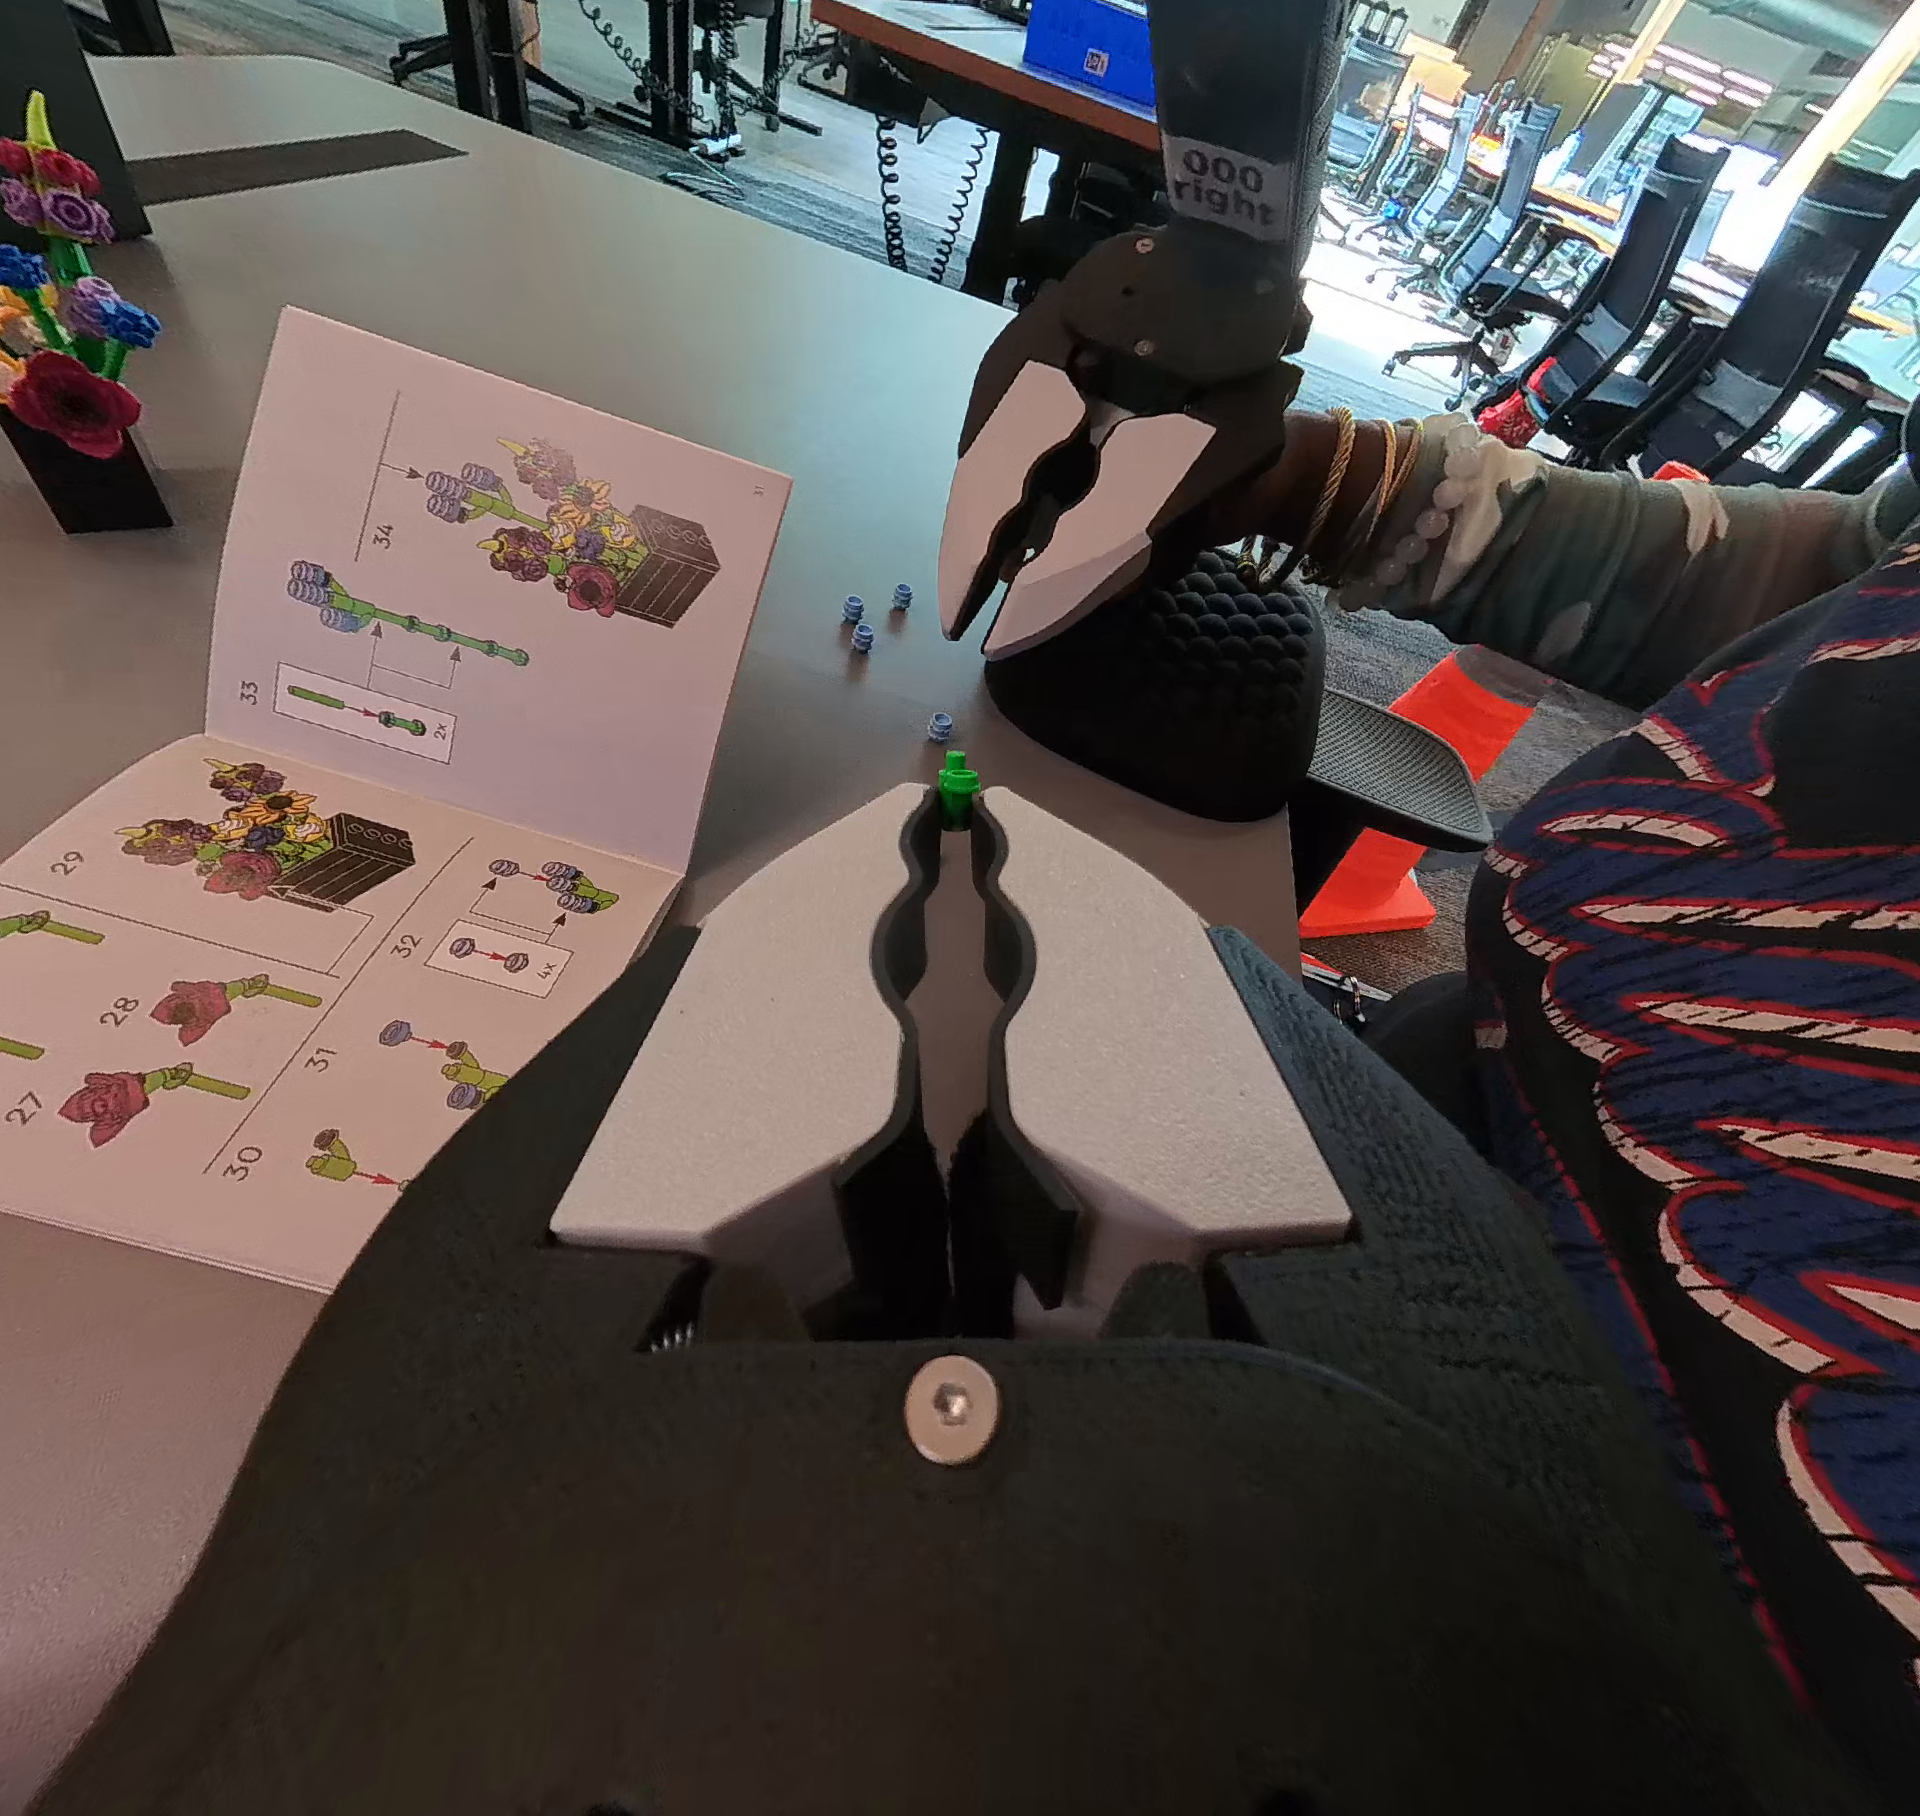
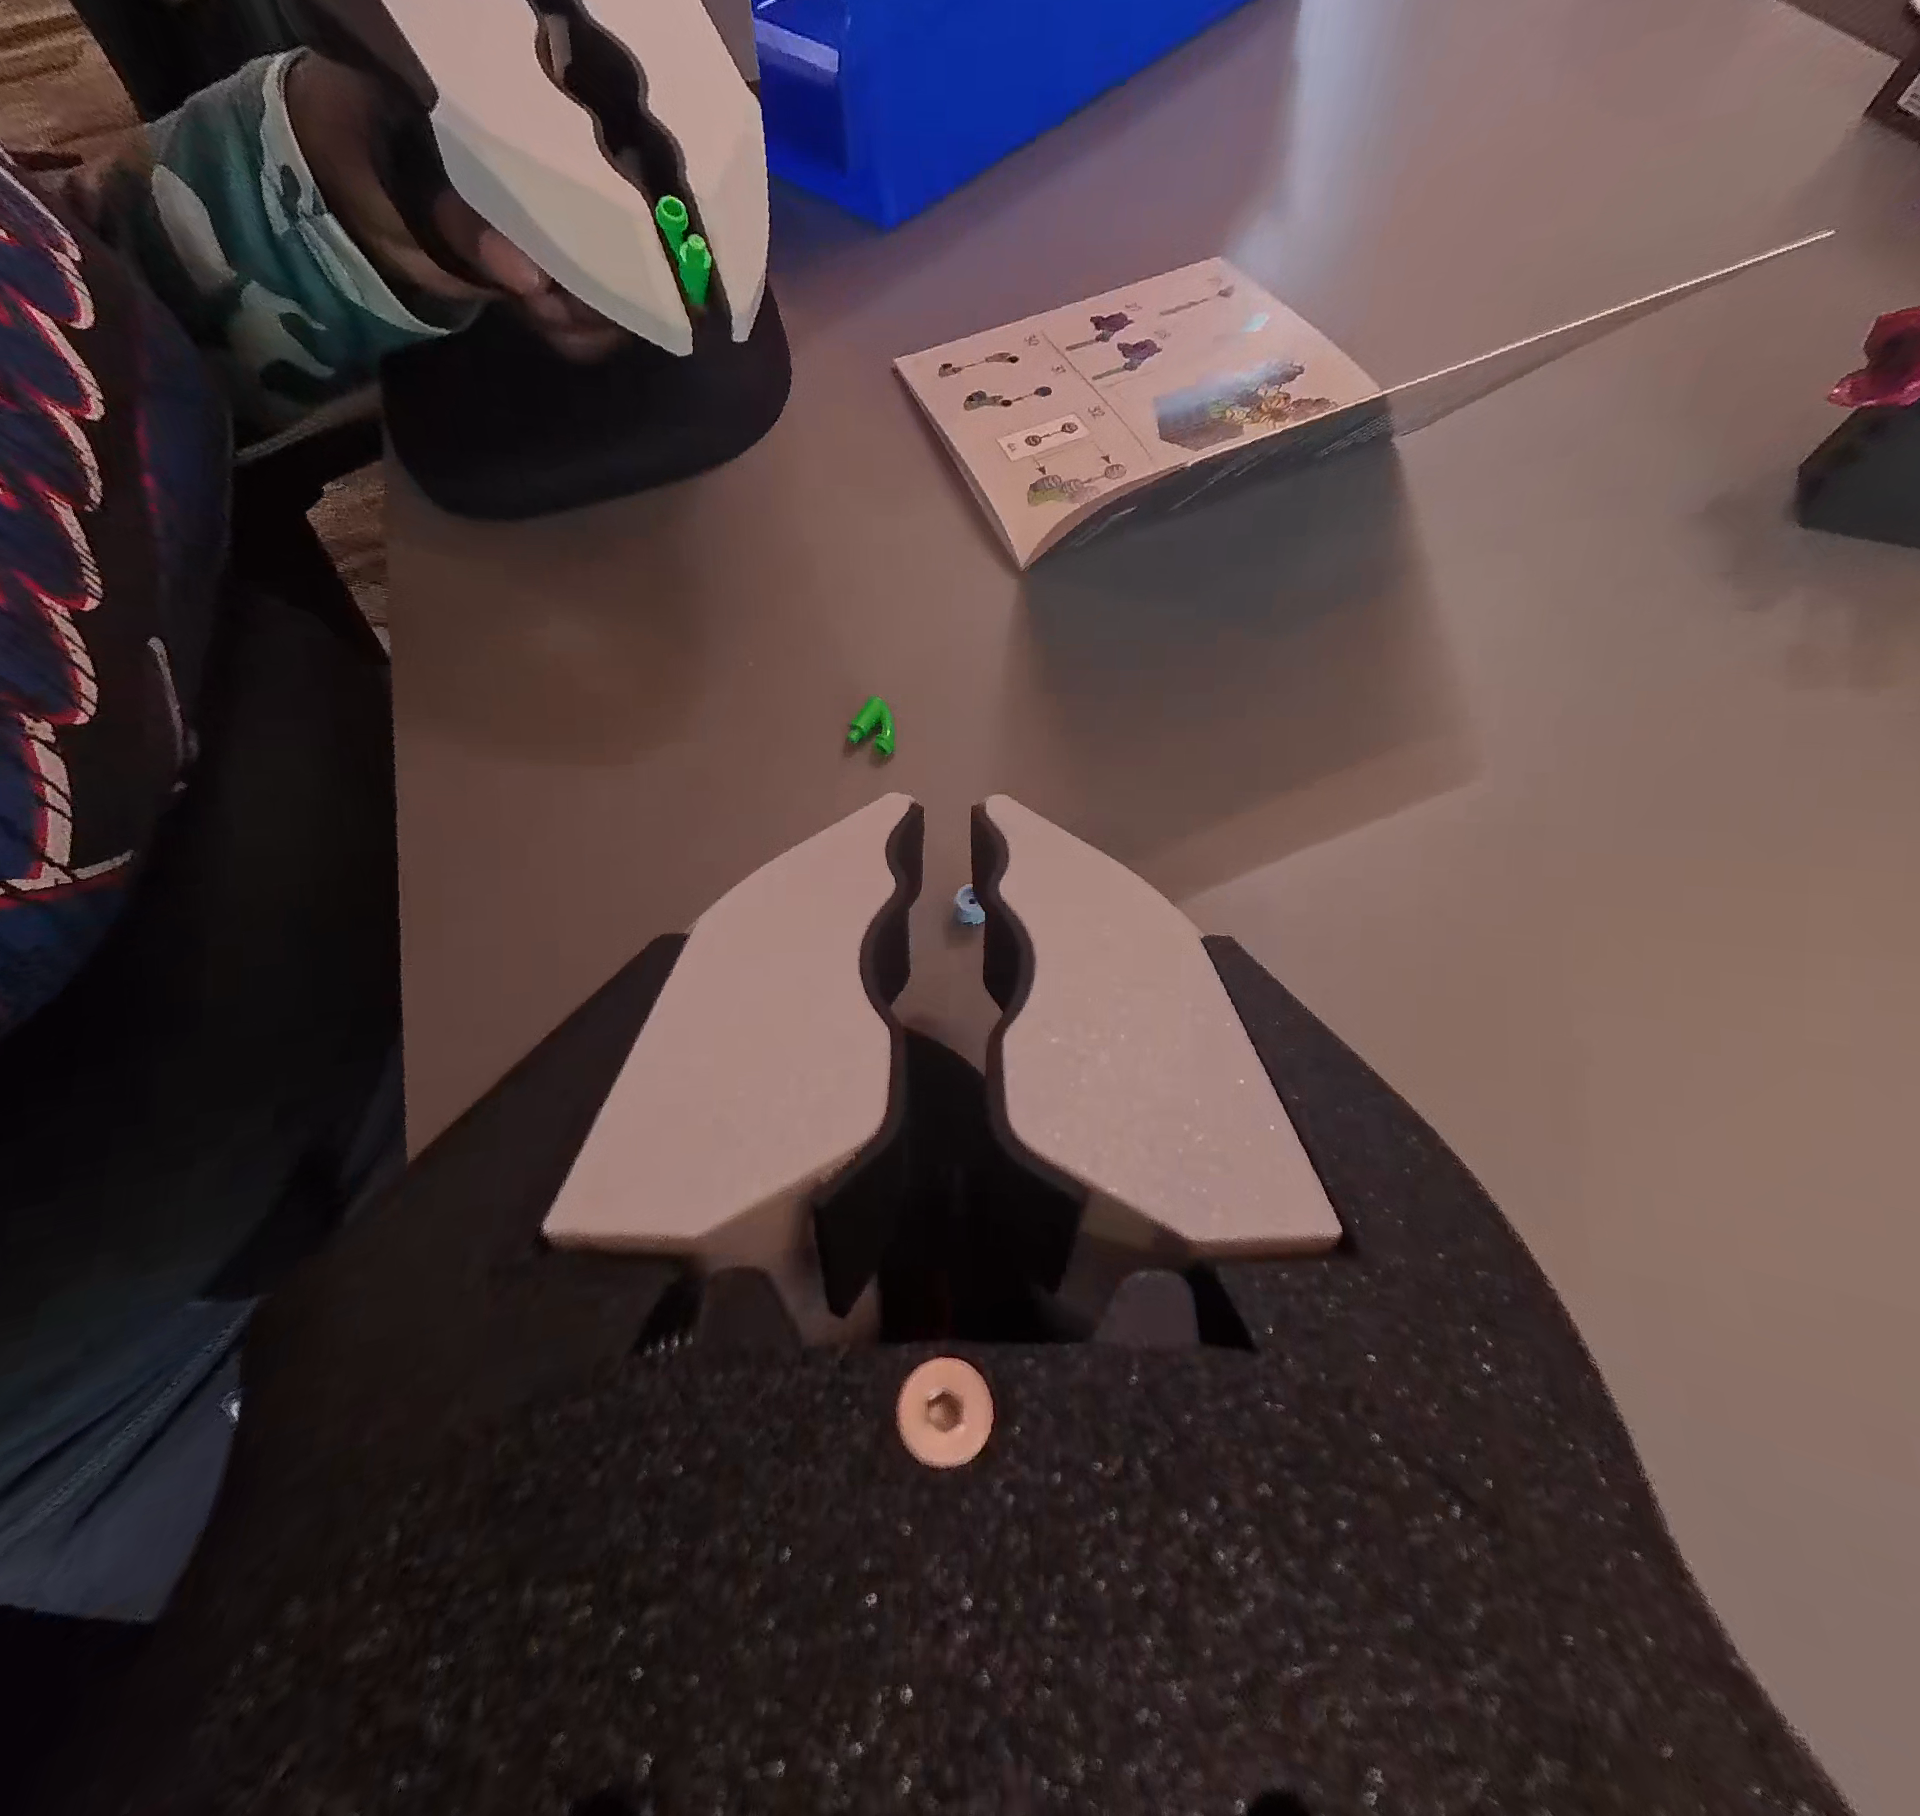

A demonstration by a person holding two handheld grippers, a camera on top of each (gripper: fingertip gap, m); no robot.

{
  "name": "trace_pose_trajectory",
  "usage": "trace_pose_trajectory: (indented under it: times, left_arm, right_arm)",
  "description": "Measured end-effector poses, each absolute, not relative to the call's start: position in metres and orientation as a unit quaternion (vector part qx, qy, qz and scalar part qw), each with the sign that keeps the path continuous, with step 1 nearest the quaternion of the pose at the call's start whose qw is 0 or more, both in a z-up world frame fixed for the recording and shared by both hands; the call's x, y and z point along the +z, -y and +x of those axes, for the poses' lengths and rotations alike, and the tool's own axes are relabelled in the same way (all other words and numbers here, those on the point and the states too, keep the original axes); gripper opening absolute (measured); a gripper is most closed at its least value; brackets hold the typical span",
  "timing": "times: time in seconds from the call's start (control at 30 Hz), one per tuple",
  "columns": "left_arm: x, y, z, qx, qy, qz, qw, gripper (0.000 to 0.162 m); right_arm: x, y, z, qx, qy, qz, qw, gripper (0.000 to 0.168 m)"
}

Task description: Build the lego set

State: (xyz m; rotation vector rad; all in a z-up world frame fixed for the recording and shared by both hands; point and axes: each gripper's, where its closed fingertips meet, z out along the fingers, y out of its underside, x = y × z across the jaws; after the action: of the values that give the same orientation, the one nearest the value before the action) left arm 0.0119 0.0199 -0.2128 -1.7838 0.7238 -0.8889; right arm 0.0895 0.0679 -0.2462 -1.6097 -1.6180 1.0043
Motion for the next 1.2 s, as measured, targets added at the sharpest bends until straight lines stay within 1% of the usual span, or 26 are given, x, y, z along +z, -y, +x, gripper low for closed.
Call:
trace_pose_trajectory:
  times: [0.23,0.6,0.77,0.87,0.93,1.07,1.2]
  left_arm:
    - [-0.214,-0.020,0.013,-0.357,-0.302,-0.737,0.489,0.006]
    - [-0.206,-0.020,0.007,-0.386,-0.281,-0.721,0.502,0.005]
    - [-0.208,-0.019,0.008,-0.379,-0.287,-0.722,0.502,0.006]
    - [-0.210,-0.017,0.009,-0.374,-0.297,-0.724,0.497,0.006]
    - [-0.210,-0.014,0.012,-0.371,-0.307,-0.723,0.495,0.006]
    - [-0.213,-0.010,0.016,-0.363,-0.324,-0.723,0.491,0.006]
    - [-0.214,-0.007,0.020,-0.354,-0.339,-0.721,0.490,0.006]
  right_arm:
    - [-0.250,-0.067,0.089,0.370,0.623,-0.613,0.315,0.009]
    - [-0.250,-0.068,0.090,0.366,0.622,-0.611,0.325,0.009]
    - [-0.242,-0.069,0.088,0.362,0.618,-0.605,0.347,0.010]
    - [-0.212,-0.053,0.068,0.431,0.590,-0.568,0.378,0.010]
    - [-0.196,-0.035,0.050,0.483,0.577,-0.541,0.376,0.010]
    - [-0.193,-0.012,0.019,0.518,0.580,-0.528,0.340,0.012]
    - [-0.189,-0.010,0.007,0.544,0.570,-0.520,0.331,0.008]
